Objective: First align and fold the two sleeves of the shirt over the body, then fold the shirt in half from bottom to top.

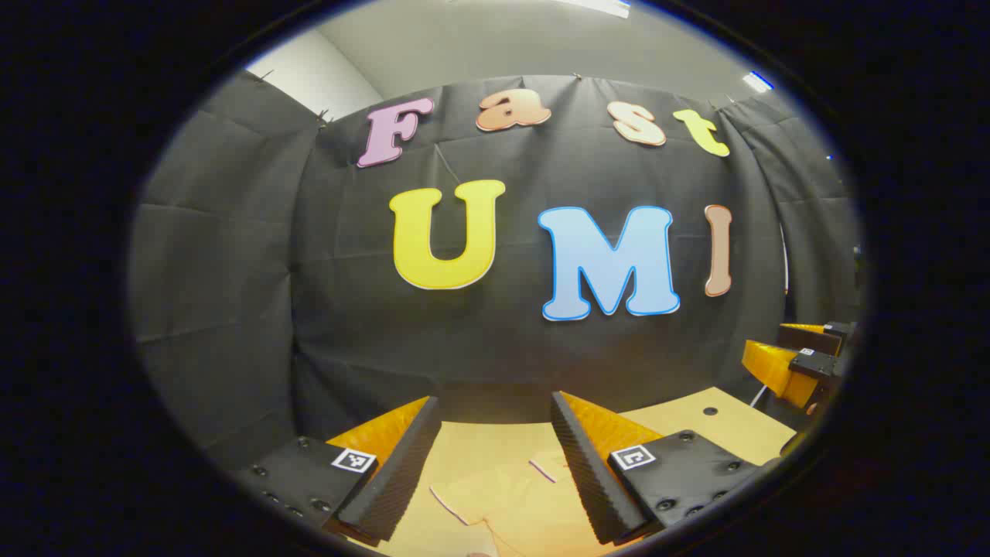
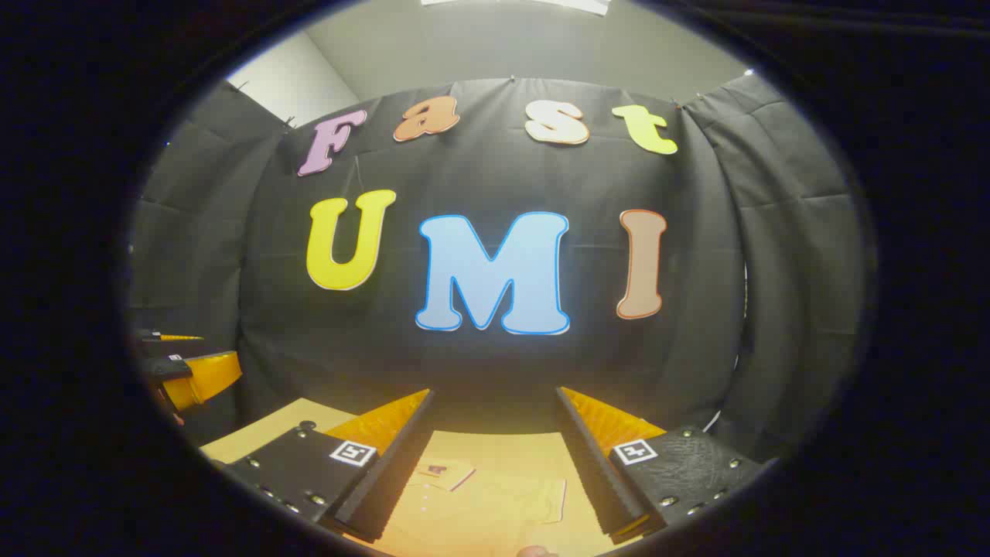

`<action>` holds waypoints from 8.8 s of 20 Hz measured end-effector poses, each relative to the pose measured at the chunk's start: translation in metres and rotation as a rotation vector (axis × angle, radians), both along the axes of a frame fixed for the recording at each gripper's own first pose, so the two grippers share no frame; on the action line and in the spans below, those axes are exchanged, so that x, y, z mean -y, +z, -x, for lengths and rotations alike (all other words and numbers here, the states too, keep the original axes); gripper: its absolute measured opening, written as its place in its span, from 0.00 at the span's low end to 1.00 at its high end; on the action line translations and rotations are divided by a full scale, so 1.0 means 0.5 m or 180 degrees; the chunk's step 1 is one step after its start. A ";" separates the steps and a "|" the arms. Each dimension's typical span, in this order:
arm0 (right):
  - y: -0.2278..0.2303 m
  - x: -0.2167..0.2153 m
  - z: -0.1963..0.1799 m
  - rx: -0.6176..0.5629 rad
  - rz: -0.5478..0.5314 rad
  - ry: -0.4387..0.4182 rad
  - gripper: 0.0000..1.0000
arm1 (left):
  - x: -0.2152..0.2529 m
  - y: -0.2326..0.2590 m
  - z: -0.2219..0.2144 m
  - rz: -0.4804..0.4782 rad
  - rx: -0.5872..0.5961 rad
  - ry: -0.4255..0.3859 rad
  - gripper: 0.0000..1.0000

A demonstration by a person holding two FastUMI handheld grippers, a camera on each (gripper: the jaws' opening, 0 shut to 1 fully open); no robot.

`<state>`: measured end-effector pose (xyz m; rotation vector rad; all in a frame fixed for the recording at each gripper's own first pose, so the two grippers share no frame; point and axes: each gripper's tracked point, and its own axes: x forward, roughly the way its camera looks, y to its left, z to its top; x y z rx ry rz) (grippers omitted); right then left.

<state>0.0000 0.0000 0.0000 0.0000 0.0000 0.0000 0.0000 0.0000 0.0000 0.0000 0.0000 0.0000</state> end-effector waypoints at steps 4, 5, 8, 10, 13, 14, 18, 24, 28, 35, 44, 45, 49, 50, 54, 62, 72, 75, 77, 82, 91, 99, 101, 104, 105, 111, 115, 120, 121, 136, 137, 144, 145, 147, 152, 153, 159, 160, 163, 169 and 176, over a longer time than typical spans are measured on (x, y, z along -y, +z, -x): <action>-0.007 0.000 -0.004 -0.0052 -0.0020 0.0006 0.96 | -0.006 -0.008 -0.003 0.0007 -0.0036 0.0070 0.96; -0.008 0.002 -0.008 -0.0064 -0.0019 0.0003 0.96 | -0.009 -0.007 -0.005 0.0002 -0.0042 0.0086 0.96; -0.026 0.009 -0.018 -0.0128 -0.0044 -0.0006 0.96 | -0.012 -0.006 -0.001 -0.0031 -0.0034 0.0130 0.95; -0.041 0.013 -0.024 -0.0172 -0.0068 -0.0008 0.96 | -0.016 -0.005 0.001 -0.0047 -0.0032 0.0149 0.95; -0.069 0.018 -0.044 -0.0269 -0.0095 -0.0002 0.96 | -0.021 -0.006 0.005 -0.0063 -0.0038 0.0176 0.96; -0.086 0.019 -0.051 -0.0319 -0.0108 0.0003 0.96 | -0.022 -0.006 0.007 -0.0064 -0.0039 0.0183 0.95; -0.158 0.031 -0.089 -0.0552 -0.0153 -0.0021 0.96 | -0.029 -0.005 0.013 -0.0066 -0.0052 0.0217 0.94; -0.284 0.064 -0.155 -0.0941 -0.0152 -0.0075 0.97 | -0.052 -0.010 0.032 -0.0046 -0.0100 0.0310 0.96; -0.391 0.090 -0.191 -0.1271 -0.0201 -0.0134 0.96 | -0.082 -0.014 0.045 -0.0051 -0.0145 0.0434 0.94; -0.540 0.120 -0.232 -0.1779 -0.0129 -0.0181 0.96 | -0.124 -0.030 0.061 -0.0022 -0.0230 0.0646 0.93; -0.705 0.143 -0.252 -0.2416 -0.0088 -0.0191 0.96 | -0.158 -0.045 0.067 -0.0025 -0.0323 0.0829 0.93; -0.717 0.144 -0.252 -0.2470 -0.0104 -0.0187 0.96 | -0.161 -0.047 0.067 -0.0028 -0.0332 0.0845 0.93; -0.740 0.146 -0.246 -0.2618 -0.0138 -0.0212 0.96 | -0.169 -0.053 0.065 -0.0022 -0.0357 0.0882 0.93; -0.752 0.144 -0.244 -0.2645 -0.0136 -0.0209 0.96 | -0.167 -0.054 0.064 -0.0018 -0.0366 0.0885 0.93; -0.757 0.137 -0.247 -0.2656 -0.0280 -0.0194 0.96 | -0.169 -0.060 0.058 0.0014 -0.0388 0.0883 0.93; -0.754 0.137 -0.253 -0.2648 -0.0387 -0.0213 0.84 | -0.158 -0.067 0.054 0.0060 -0.0397 0.0828 0.95; -0.747 0.114 -0.265 -0.2895 -0.0619 -0.0117 0.03 | -0.175 -0.064 0.070 0.0051 -0.0404 0.0880 0.95; -0.740 0.097 -0.269 -0.2979 -0.0412 -0.0108 0.03 | -0.182 -0.061 0.077 0.0036 -0.0396 0.0899 0.95; -0.712 0.081 -0.284 -0.2861 -0.0281 -0.0115 0.03 | -0.184 -0.060 0.078 0.0028 -0.0390 0.0900 0.95; -0.658 -0.014 -0.295 -0.2589 0.0054 0.0228 0.03 | -0.201 -0.056 0.090 0.0003 -0.0376 0.0926 0.93; -0.688 -0.166 -0.238 -0.2771 0.0355 0.0814 0.05 | -0.236 -0.058 0.111 -0.0017 -0.0396 0.0984 0.95; -0.670 -0.209 -0.224 -0.2825 0.0182 0.0873 0.29 | -0.253 -0.075 0.110 0.0034 -0.0443 0.0942 0.95; -0.653 -0.203 -0.220 -0.2779 0.0168 0.0853 0.29 | -0.251 -0.091 0.100 0.0069 -0.0462 0.0887 0.94; -0.613 -0.194 -0.216 -0.2652 0.0153 0.0839 0.29 | -0.236 -0.126 0.073 0.0081 -0.0539 0.0770 0.94; -0.600 -0.192 -0.212 -0.2608 0.0145 0.0835 0.29 | -0.232 -0.139 0.063 0.0097 -0.0577 0.0727 0.94; -0.503 -0.188 -0.174 -0.2340 -0.0089 0.0810 0.29 | -0.198 -0.230 -0.034 0.0154 -0.0759 0.0522 0.94; -0.428 -0.184 -0.131 -0.2130 -0.0270 0.0811 0.29 | -0.191 -0.318 -0.094 0.0190 -0.0993 0.0453 0.95; -0.354 -0.159 -0.063 -0.1966 -0.0418 0.0718 0.29 | -0.186 -0.467 -0.156 0.0146 -0.1369 0.0408 0.95; -0.345 -0.152 -0.052 -0.1951 -0.0440 0.0689 0.29 | -0.187 -0.499 -0.164 0.0149 -0.1448 0.0406 0.95; -0.352 -0.029 0.088 -0.2127 -0.0425 0.0169 0.29 | -0.219 -0.828 -0.248 0.0333 -0.2353 0.0540 0.94; -0.354 -0.023 0.093 -0.2136 -0.0438 0.0146 0.29 | -0.217 -0.839 -0.249 0.0350 -0.2382 0.0559 0.94; -0.366 -0.017 0.094 -0.2174 -0.0505 0.0087 0.29 | -0.201 -0.855 -0.241 0.0167 -0.2497 0.0570 0.89; -0.370 -0.016 0.096 -0.2178 -0.0508 0.0093 0.29 | -0.200 -0.857 -0.244 0.0163 -0.2494 0.0559 0.84; -0.377 -0.020 0.097 -0.2198 -0.0524 0.0106 0.29 | -0.199 -0.856 -0.247 0.0149 -0.2486 0.0531 0.60; -0.382 -0.013 0.102 -0.2200 -0.0548 0.0106 0.29 | -0.200 -0.854 -0.255 0.0112 -0.2506 0.0595 0.14; -0.384 -0.008 0.106 -0.2194 -0.0554 0.0099 0.29 | -0.200 -0.853 -0.254 0.0093 -0.2533 0.0609 0.11; -0.392 0.007 0.113 -0.2182 -0.0662 0.0045 0.27 | -0.155 -0.768 -0.295 -0.0406 -0.2275 0.0480 0.10; -0.394 0.008 0.113 -0.2185 -0.0680 0.0039 0.29 | -0.131 -0.753 -0.304 -0.0486 -0.2212 0.0396 0.10; -0.402 0.012 0.117 -0.2192 -0.0735 0.0022 0.29 | -0.054 -0.719 -0.326 -0.0637 -0.2065 0.0152 0.12; -0.410 0.035 0.126 -0.2190 -0.0808 -0.0048 0.29 | 0.110 -0.701 -0.320 -0.0812 -0.1979 -0.0367 0.10; -0.427 0.066 0.144 -0.2234 -0.0952 -0.0163 0.29 | 0.220 -0.775 -0.280 -0.1131 -0.2187 -0.0794 0.12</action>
